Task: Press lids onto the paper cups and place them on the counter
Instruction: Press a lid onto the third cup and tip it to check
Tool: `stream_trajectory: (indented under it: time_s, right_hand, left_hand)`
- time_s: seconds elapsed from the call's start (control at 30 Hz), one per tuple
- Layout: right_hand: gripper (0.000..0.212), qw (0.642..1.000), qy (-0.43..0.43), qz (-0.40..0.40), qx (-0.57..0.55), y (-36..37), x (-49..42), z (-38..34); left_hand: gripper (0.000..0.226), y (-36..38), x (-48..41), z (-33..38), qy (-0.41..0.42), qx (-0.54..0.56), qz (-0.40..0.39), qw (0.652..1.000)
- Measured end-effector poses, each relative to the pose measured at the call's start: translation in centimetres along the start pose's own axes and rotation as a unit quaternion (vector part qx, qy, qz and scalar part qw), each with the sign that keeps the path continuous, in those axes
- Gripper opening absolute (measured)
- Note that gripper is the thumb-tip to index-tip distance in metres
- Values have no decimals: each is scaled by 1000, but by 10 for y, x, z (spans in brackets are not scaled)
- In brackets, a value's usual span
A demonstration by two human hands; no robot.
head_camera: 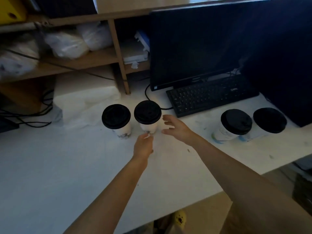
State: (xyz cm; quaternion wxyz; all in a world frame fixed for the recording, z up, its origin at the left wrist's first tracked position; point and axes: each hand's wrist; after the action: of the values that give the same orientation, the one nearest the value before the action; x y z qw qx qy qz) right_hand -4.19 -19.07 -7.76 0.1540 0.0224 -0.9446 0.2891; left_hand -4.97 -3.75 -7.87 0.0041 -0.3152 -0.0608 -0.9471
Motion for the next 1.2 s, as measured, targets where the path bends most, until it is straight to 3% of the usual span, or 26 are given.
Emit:
stream_trajectory:
  time_s: [0.17, 0.3, 0.47, 0.67, 0.87, 1.03, 1.2]
  right_hand:
    - [42, 996, 91, -17, 8, -33, 47, 16]
    - [33, 984, 175, -26, -37, -59, 90, 46]
    - [12, 965, 253, 61, -41, -86, 129, 82]
    - [54, 939, 297, 117, 128, -106, 132, 104]
    - [77, 958, 155, 238, 41, -113, 111, 109]
    - [72, 953, 126, 276, 8, -110, 102, 115]
    - [68, 952, 108, 287, -3, -100, 111, 111]
  left_hand:
    - [35, 25, 9, 4, -32, -48, -74, 996]
    - [37, 56, 9, 7, -11, -146, -148, 978]
    - [42, 101, 7, 3, 37, -247, -212, 945]
    - [74, 151, 11, -3, 72, -242, -354, 900]
    - [95, 175, 1, -4, 68, -211, -430, 875]
    - [72, 180, -2, 0, 52, -152, -460, 873]
    - [39, 186, 13, 1, 20, -77, -394, 916]
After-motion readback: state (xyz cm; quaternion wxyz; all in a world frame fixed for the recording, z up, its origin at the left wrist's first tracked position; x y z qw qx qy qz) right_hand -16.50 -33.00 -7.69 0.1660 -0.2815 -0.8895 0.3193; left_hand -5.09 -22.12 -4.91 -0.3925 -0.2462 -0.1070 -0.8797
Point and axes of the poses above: each hand's wrist, its own x-axis away from the middle knuckle, its own y-axis out of the palm, z = x × y, and after that the axes turned 15 degrees about x, right-handed
